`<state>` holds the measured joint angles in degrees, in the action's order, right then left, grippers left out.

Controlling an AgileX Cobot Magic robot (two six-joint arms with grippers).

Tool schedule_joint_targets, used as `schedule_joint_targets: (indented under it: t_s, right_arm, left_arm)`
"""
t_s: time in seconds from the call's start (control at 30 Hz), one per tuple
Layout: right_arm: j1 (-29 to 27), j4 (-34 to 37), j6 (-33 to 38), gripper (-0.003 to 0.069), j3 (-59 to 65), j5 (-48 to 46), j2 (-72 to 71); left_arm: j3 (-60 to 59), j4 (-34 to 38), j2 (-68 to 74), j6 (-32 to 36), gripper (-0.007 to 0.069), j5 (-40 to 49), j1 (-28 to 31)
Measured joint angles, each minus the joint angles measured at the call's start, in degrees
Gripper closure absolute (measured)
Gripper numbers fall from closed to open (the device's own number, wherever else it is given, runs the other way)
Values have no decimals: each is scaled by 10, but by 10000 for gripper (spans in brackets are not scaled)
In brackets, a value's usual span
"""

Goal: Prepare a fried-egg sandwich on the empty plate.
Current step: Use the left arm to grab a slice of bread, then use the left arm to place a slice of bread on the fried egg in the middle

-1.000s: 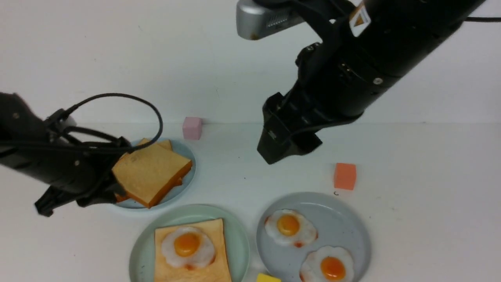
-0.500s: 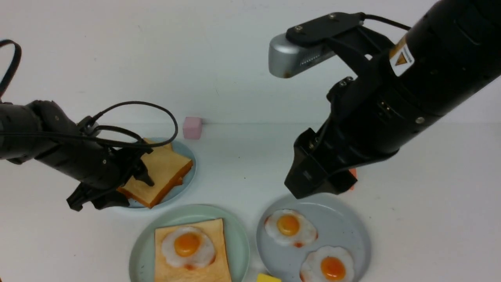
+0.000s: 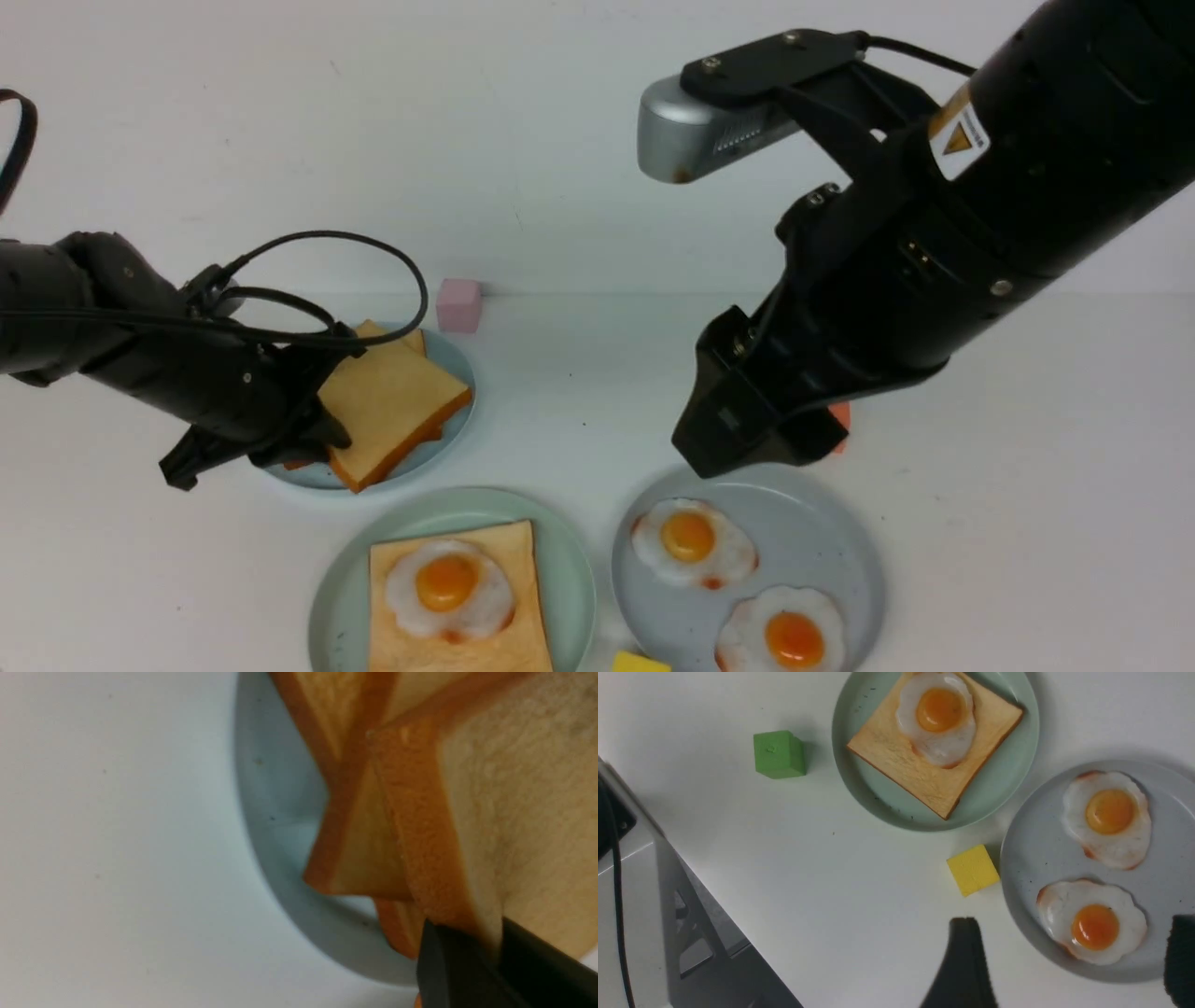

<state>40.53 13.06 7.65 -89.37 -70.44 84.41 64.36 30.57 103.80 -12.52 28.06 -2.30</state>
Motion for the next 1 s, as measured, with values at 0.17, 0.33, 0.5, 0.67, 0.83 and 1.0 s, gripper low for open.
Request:
schedule_joint_targets:
  t_s: [0.17, 0.33, 0.5, 0.67, 0.83, 1.0]
  right_arm:
    - [0, -1, 0, 110, 0, -2, 0]
    - [0, -1, 1, 110, 0, 2, 0]
    - [0, 1, 2, 110, 6, 9, 0]
    - [0, 4, 2, 110, 7, 19, 0]
    - [0, 12, 2, 110, 7, 20, 0]
    - [0, 13, 2, 110, 7, 20, 0]
  left_arm:
    - [-7, -18, -77, 50, 563, 48, -1]
    - [-67, 5, -154, 164, 563, 103, -42]
    - [-149, 66, -152, 260, 563, 114, -76]
    - [-182, 119, -130, 319, 563, 96, -80]
    - [-182, 128, -111, 325, 563, 75, -80]
    - [-182, 121, -106, 325, 539, 72, -80]
